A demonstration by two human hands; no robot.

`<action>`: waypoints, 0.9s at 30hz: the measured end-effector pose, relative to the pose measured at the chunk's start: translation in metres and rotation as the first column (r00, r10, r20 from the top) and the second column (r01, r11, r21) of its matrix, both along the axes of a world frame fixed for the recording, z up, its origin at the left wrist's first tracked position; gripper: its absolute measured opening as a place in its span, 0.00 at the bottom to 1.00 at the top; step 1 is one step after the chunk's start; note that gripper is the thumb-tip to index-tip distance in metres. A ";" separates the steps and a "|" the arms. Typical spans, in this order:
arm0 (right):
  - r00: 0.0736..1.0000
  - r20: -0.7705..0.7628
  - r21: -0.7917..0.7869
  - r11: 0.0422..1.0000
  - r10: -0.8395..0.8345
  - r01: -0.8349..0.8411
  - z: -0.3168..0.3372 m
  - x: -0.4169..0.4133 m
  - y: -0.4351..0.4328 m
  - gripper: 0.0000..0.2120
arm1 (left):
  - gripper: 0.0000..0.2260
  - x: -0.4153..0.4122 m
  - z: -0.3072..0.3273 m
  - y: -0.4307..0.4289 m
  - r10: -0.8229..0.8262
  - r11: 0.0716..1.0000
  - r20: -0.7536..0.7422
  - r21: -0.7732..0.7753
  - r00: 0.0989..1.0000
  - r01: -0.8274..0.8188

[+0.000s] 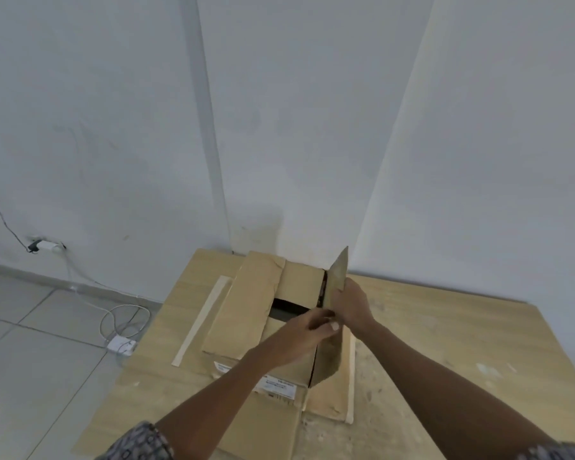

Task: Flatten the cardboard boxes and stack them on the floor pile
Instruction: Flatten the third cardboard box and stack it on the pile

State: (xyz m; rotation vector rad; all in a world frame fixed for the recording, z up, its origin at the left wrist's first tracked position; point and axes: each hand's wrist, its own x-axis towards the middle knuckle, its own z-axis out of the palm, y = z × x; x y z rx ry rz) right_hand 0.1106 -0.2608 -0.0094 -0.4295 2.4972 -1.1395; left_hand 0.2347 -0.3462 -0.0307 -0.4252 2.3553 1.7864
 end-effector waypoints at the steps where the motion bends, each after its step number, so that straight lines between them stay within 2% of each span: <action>1: 1.000 -0.011 0.005 1.000 -0.012 0.012 0.002 -0.006 0.010 0.08 | 0.23 -0.001 0.000 0.001 -0.042 0.994 0.005 -0.101 0.999 0.042; 3: 0.999 -0.031 0.024 0.999 -0.024 0.025 0.003 -0.017 0.032 0.08 | 0.19 -0.004 -0.003 -0.002 -0.086 0.926 0.045 -0.366 0.995 0.097; 5: 0.997 -0.060 0.043 0.998 -0.043 0.045 0.001 -0.029 0.055 0.09 | 0.15 -0.010 -0.012 -0.012 -0.131 0.784 0.119 -0.596 0.984 0.176; 7: 0.994 -0.098 0.082 0.994 -0.058 0.066 0.002 -0.039 0.077 0.09 | 0.13 -0.012 -0.018 -0.017 -0.208 0.560 0.270 -0.755 0.940 0.341; 9: 0.990 -0.124 0.115 0.990 -0.071 0.085 0.002 -0.050 0.099 0.08 | 0.16 -0.016 -0.022 -0.014 -0.265 0.318 0.354 -0.846 0.897 0.428; 11: 0.988 -0.137 0.171 0.981 -0.067 0.090 0.000 -0.058 0.118 0.08 | 0.19 -0.021 -0.018 -0.002 -0.297 0.186 0.333 -0.899 0.895 0.396; 14: 0.984 -0.153 0.206 0.971 -0.090 0.120 -0.005 -0.066 0.132 0.10 | 0.17 -0.029 -0.014 0.013 -0.290 0.134 0.219 -0.954 0.931 0.267; 18: 0.971 -0.212 0.237 0.958 -0.110 0.160 -0.008 -0.074 0.135 0.12 | 0.11 -0.032 0.001 0.008 -0.241 0.276 -0.022 -0.960 0.970 0.047; 20: 0.967 -0.238 0.289 0.943 -0.096 0.164 -0.007 -0.077 0.136 0.13 | 0.10 -0.030 0.014 -0.004 -0.187 0.287 -0.052 -0.958 0.981 0.004; 21: 0.964 -0.250 0.318 0.933 -0.092 0.171 -0.007 -0.078 0.135 0.14 | 0.10 -0.027 0.019 -0.012 -0.143 0.250 -0.028 -0.968 0.989 0.009; 22: 0.961 -0.262 0.343 0.922 -0.088 0.178 -0.008 -0.079 0.133 0.16 | 0.11 -0.025 0.021 -0.020 -0.093 0.173 0.029 -0.984 0.995 0.045; 24: 0.953 -0.294 0.371 0.911 -0.066 0.177 -0.012 -0.079 0.129 0.23 | 0.16 -0.018 0.024 -0.032 0.041 0.002 0.228 -0.974 0.973 0.228; 25: 0.944 -0.329 0.390 0.905 -0.035 0.169 -0.015 -0.078 0.127 0.26 | 0.16 -0.013 0.021 -0.037 0.108 -0.025 0.306 -0.950 0.946 0.310; 27: 0.900 -0.424 0.522 0.839 0.097 0.156 -0.022 -0.077 0.125 0.30 | 0.15 -0.006 0.011 -0.044 0.169 -0.011 0.360 -0.930 0.918 0.367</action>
